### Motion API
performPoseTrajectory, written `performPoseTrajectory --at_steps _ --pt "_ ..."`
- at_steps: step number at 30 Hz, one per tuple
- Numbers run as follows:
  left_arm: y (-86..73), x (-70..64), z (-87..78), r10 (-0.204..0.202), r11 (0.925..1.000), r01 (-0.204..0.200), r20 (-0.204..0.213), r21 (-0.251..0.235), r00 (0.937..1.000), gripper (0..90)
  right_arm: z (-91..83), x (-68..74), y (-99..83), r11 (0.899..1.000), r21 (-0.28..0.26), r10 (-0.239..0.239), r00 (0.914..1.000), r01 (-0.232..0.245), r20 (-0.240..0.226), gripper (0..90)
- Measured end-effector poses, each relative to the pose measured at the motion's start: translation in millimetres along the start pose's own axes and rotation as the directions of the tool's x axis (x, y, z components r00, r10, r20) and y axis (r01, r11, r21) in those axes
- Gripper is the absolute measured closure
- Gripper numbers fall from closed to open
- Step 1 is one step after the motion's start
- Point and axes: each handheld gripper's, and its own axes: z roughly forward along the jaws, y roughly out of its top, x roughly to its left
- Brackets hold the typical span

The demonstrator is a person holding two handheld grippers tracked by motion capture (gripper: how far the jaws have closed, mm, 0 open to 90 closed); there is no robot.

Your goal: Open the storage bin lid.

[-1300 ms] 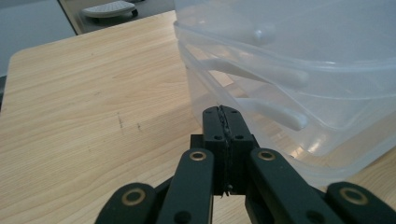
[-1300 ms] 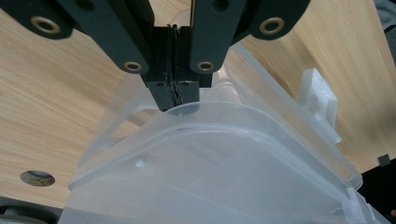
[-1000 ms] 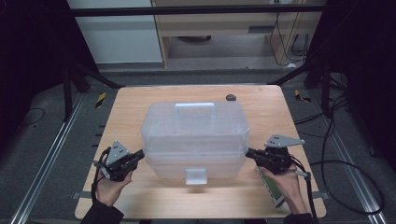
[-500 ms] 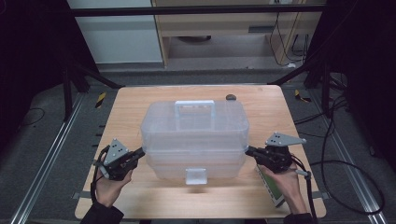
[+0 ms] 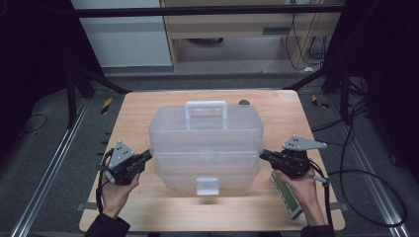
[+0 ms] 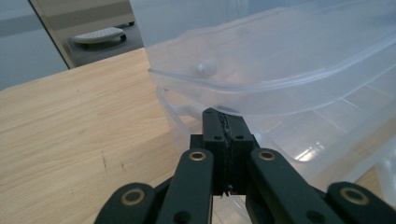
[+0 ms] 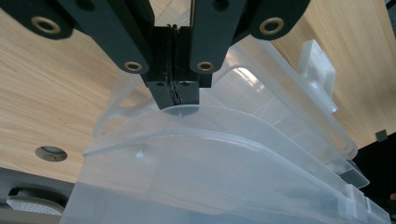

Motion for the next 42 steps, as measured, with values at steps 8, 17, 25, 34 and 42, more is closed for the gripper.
performPoseTrajectory --at_steps 8,17,25,34,42 --pt "2.1 2.0 2.0 -0.006 0.9999 0.006 -0.010 -0.009 0.9999 89.2 2.7 -0.5 4.3 1.000 -0.006 -0.004 1.0000 0.004 -0.004 89.4" --pt "-0.8 1.2 2.9 0.009 0.9999 -0.009 -0.029 -0.011 0.9995 82.5 3.0 -0.7 4.0 1.000 0.006 -0.011 0.9999 0.011 -0.007 89.4" --pt "-3.3 -0.4 7.7 0.029 0.9995 -0.030 -0.067 -0.009 0.9973 60.0 3.4 0.0 4.3 1.000 0.014 -0.016 0.9999 0.016 -0.002 89.3" --pt "1.8 -1.5 10.7 0.019 0.9989 -0.022 -0.066 -0.040 0.9976 54.3 3.8 -0.4 5.1 1.000 0.014 -0.017 0.9998 0.017 -0.005 89.2" --pt "6.2 -1.2 17.3 0.023 0.9985 -0.026 -0.063 -0.047 0.9977 54.7 4.1 -0.4 6.3 1.000 0.014 -0.016 0.9999 0.016 -0.007 89.2"
